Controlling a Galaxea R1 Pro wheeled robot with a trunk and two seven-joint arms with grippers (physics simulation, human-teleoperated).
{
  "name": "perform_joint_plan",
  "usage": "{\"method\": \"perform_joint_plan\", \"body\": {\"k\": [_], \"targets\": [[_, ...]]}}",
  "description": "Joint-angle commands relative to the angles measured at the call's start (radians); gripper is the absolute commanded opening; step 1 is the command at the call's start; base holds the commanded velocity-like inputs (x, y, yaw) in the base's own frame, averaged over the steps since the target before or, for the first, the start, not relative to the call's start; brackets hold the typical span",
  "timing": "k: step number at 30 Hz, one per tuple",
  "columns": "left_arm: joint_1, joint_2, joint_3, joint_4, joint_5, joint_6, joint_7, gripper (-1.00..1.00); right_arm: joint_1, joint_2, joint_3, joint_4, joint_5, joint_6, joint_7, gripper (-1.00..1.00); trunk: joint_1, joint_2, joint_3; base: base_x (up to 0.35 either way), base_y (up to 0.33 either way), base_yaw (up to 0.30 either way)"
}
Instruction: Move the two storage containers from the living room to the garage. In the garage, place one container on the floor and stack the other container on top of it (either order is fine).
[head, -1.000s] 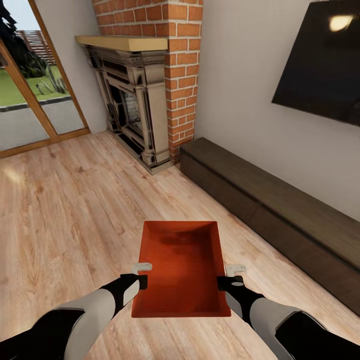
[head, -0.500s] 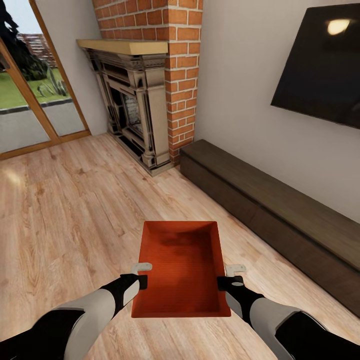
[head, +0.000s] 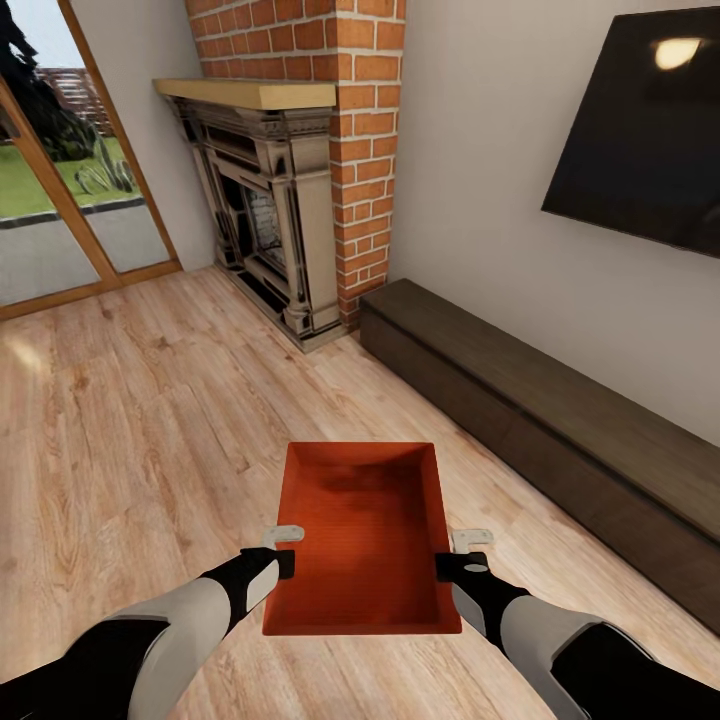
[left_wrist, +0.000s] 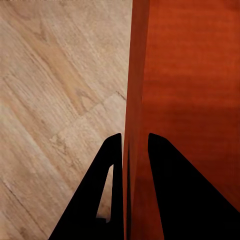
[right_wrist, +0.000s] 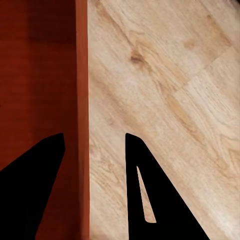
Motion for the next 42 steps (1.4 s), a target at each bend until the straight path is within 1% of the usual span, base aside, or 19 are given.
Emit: {"method": "perform_joint_plan", "body": {"k": [1,9,42], "targets": [[0.000,0.000,-0.020,-0.002,-0.001,0.006,0.007,-1.00,-0.001,0.000,0.007,0.001,-0.011,-0.005,-0.005,-1.00,0.000,-0.001,-0.001,0.000,0.000,0.000],[0.000,0.000,-0.020,-0.002,0.001,0.006,0.007,-1.00,-0.001,0.003,0.007,0.001,-0.011,-0.006,-0.007,-1.00,0.000,-0.001,0.003,0.000,0.000,0.000],[0.000,0.000,-0.020,-0.002,0.001,0.006,0.007,-1.00,-0.001,0.003,0.008,0.001,-0.011,-0.007,-0.007,-1.00,0.000,-0.001,0.056,0.000,0.000,0.000]]}}
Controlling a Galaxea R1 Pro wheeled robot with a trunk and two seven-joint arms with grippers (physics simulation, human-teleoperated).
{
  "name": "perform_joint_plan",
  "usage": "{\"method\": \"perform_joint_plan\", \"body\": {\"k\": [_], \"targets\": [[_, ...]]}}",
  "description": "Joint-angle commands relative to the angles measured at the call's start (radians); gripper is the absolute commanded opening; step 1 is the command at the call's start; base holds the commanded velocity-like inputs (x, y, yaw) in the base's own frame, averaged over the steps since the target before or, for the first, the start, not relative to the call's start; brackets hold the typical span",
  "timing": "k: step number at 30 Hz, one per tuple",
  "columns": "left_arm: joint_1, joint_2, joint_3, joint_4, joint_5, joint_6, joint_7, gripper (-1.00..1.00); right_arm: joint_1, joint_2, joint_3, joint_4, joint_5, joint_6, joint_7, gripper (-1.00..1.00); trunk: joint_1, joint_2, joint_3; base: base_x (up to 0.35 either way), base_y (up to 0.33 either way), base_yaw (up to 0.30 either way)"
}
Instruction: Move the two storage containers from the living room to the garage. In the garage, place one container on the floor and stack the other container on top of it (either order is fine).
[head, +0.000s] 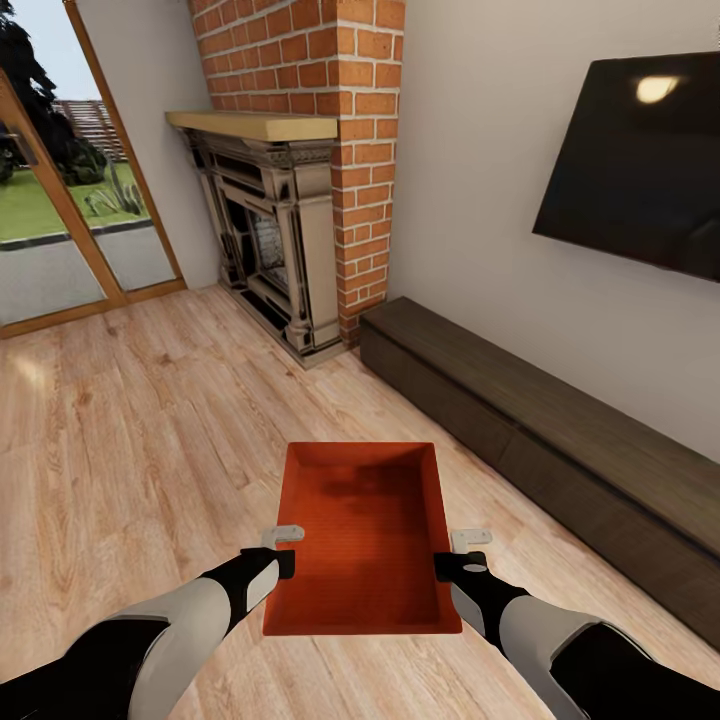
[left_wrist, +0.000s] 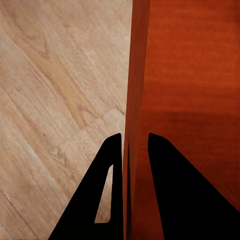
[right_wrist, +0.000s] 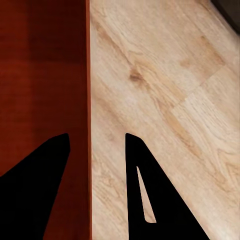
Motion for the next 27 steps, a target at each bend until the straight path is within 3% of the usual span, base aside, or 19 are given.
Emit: {"method": "perform_joint_plan", "body": {"k": [1,8,27], "targets": [[0.000,0.000,-0.018,-0.002,-0.003,0.006,0.007,-1.00,-0.001,0.000,0.007,0.001,-0.012,-0.005,-0.005,-1.00,0.000,-0.001,0.001,0.000,0.000,0.000],[0.000,0.000,-0.018,-0.002,-0.003,0.006,0.007,-1.00,-0.001,0.000,0.007,0.001,-0.011,-0.005,-0.007,-1.00,0.000,-0.001,0.003,0.000,0.000,0.092],[0.000,0.000,-0.018,-0.002,-0.003,0.006,0.007,-1.00,-0.001,-0.001,0.007,0.001,-0.010,-0.012,-0.007,-1.00,0.000,-0.001,0.003,0.000,0.000,0.297]]}}
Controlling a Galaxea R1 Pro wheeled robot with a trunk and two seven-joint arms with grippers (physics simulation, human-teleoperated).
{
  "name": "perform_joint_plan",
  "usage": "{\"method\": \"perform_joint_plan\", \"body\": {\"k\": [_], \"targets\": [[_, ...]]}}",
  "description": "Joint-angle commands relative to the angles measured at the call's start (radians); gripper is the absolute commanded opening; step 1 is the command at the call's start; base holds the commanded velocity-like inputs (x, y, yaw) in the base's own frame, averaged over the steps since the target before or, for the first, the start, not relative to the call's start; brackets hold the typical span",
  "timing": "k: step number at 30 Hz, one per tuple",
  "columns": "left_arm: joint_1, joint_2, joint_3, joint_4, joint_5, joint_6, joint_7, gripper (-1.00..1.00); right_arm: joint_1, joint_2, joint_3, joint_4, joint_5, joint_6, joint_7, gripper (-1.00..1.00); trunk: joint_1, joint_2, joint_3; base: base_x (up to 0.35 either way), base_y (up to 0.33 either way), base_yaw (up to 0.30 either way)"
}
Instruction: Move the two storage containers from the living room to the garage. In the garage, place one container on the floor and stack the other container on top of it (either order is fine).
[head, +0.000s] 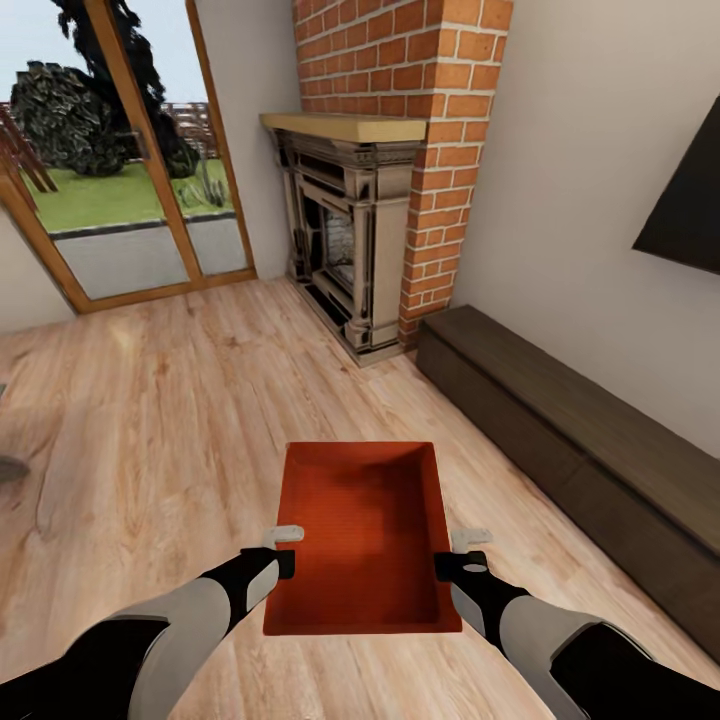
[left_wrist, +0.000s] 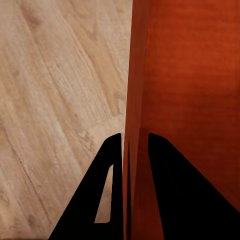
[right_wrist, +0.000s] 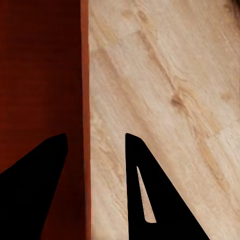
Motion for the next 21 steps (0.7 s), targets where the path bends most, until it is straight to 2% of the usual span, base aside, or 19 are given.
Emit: {"method": "perform_joint_plan", "body": {"k": [1,21], "targets": [[0.000,0.000,-0.022,-0.002,-0.002,0.006,0.007,-1.00,-0.001,0.000,0.007,0.001,-0.011,-0.005,-0.005,-1.00,0.000,-0.001,-0.001,0.000,0.000,0.300],[0.000,0.000,-0.022,-0.002,-0.002,0.006,0.007,-1.00,-0.001,0.001,0.007,0.001,-0.011,-0.005,-0.005,-1.00,0.000,-0.001,-0.001,0.000,0.000,0.300]]}}
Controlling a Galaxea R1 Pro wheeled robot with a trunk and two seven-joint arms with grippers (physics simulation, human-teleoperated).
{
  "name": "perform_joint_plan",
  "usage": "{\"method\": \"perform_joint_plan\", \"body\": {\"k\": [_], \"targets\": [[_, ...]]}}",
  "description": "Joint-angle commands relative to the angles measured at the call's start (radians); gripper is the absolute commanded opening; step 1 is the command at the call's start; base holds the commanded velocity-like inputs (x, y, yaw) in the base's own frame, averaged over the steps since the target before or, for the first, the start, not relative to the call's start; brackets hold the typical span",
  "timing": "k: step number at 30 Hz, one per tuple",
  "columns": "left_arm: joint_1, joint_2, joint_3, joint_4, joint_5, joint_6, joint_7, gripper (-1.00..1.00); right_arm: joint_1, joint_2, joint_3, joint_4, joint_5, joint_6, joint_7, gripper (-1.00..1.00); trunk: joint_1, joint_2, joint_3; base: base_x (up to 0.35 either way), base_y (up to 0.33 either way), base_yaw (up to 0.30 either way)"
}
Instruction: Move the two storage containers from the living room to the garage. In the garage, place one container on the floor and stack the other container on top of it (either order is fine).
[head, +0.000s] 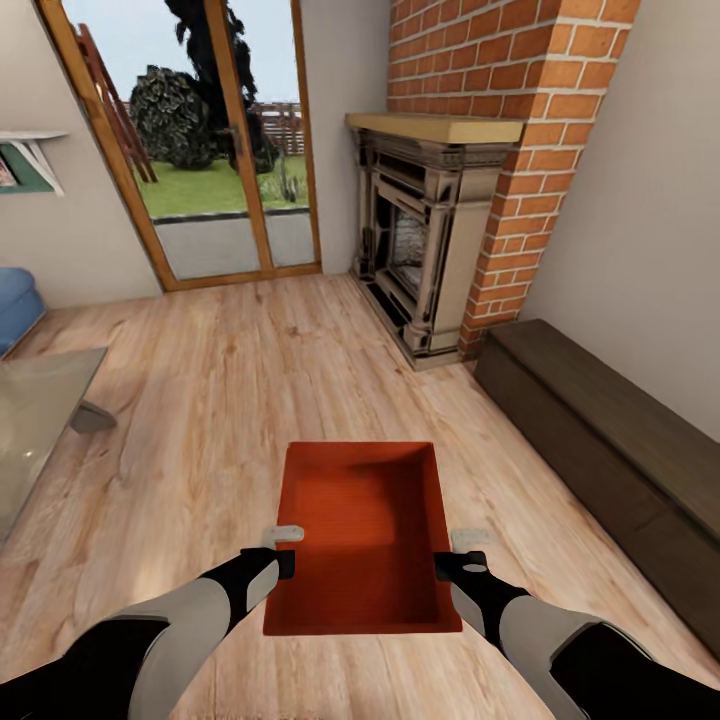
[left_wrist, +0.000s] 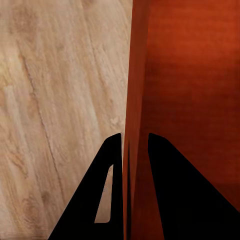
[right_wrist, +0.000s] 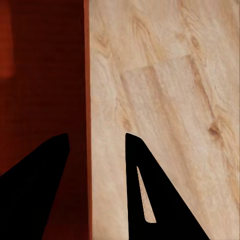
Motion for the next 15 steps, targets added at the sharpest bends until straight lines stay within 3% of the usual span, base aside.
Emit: {"method": "perform_joint_plan", "body": {"k": [1,15], "targets": [[0.000,0.000,-0.023,-0.002,-0.003,0.006,0.008,-1.00,-0.001,0.000,0.007,0.001,-0.011,-0.005,-0.005,-1.00,0.000,-0.001,-0.001,0.000,0.000,0.300],[-0.001,0.000,-0.023,-0.002,-0.003,0.006,0.008,-1.00,-0.001,0.000,0.007,0.001,-0.011,-0.005,-0.005,-1.00,0.000,-0.001,-0.001,0.000,0.000,0.300]]}}
